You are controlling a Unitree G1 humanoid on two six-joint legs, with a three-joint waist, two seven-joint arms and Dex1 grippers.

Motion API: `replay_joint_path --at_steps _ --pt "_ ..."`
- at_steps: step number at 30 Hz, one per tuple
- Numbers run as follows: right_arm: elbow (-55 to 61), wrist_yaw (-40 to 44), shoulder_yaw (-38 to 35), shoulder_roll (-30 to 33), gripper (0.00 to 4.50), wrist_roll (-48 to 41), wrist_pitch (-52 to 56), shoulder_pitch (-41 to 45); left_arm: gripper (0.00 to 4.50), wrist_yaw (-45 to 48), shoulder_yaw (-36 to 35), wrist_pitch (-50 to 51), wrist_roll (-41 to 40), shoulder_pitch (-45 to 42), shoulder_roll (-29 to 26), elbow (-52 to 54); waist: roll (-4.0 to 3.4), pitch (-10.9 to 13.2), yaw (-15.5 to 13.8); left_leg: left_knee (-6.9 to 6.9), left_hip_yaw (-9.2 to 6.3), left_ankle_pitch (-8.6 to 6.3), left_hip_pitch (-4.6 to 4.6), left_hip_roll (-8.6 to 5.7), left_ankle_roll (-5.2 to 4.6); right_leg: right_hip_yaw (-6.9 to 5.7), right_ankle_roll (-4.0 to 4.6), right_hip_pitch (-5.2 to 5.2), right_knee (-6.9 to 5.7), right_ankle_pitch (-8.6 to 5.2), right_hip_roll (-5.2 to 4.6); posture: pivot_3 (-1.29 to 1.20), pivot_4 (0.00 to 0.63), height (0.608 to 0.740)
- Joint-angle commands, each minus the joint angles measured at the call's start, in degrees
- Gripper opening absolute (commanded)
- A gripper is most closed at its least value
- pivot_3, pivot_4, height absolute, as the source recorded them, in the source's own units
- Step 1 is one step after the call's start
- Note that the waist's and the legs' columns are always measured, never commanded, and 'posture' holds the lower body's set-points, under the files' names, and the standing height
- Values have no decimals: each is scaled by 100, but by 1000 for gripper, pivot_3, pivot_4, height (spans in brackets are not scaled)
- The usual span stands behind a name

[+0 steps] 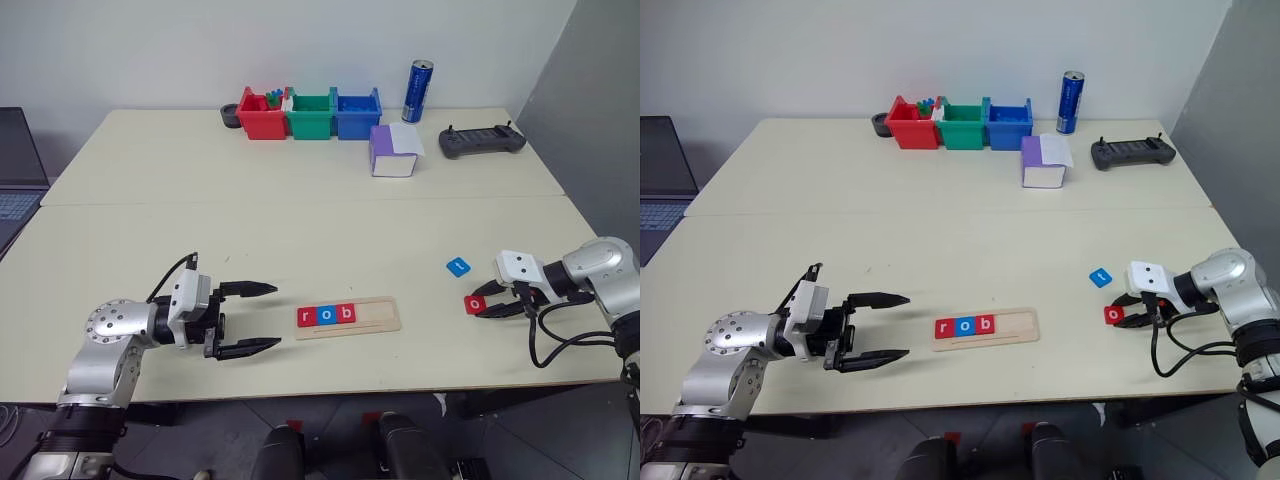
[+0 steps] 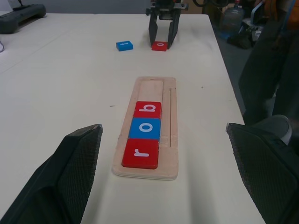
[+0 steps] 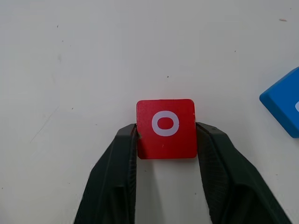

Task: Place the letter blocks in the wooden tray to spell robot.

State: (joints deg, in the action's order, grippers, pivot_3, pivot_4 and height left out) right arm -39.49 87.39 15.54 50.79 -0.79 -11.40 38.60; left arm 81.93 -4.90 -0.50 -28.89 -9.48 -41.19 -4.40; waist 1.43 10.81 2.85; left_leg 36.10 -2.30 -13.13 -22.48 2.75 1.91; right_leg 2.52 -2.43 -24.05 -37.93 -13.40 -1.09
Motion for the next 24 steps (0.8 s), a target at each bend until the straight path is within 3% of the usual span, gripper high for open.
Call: replay_joint_path --at_steps 1,5,9,15,24 --pt "-66 312 69 36 1430 139 -44 31 4500 -28 -146 45 -101 30 -83 260 0 0 1 0 0 0 0 0 0 1 1 0 0 0 0 0 150 740" --pt "426 435 -65 51 1430 -136 367 163 4500 1 -138 51 -101 -2 -90 233 0 0 3 1 0 0 0 0 0 1 1 0 -3 0 0 0 150 740" --pt "2098 415 -167 108 1430 -564 1297 199 4500 53 -148 5 -90 41 -98 182 -11 6 35 -1 0 0 -1 0 0 3 -3 -8 -13 2 1 0 150 740" --pt "4214 -340 68 -391 1430 -749 2908 60 4500 29 -83 -33 -55 32 -25 152 -12 7 9 -3 -7 0 -3 2 0 -6 0 -9 -13 -1 3 0 150 740" --pt "5110 -1460 761 -1047 1430 -176 4365 -97 4500 17 -49 -57 -38 60 6 144 -11 6 -76 1 -7 0 -15 0 1 -7 0 -15 -8 0 0 0 150 740"
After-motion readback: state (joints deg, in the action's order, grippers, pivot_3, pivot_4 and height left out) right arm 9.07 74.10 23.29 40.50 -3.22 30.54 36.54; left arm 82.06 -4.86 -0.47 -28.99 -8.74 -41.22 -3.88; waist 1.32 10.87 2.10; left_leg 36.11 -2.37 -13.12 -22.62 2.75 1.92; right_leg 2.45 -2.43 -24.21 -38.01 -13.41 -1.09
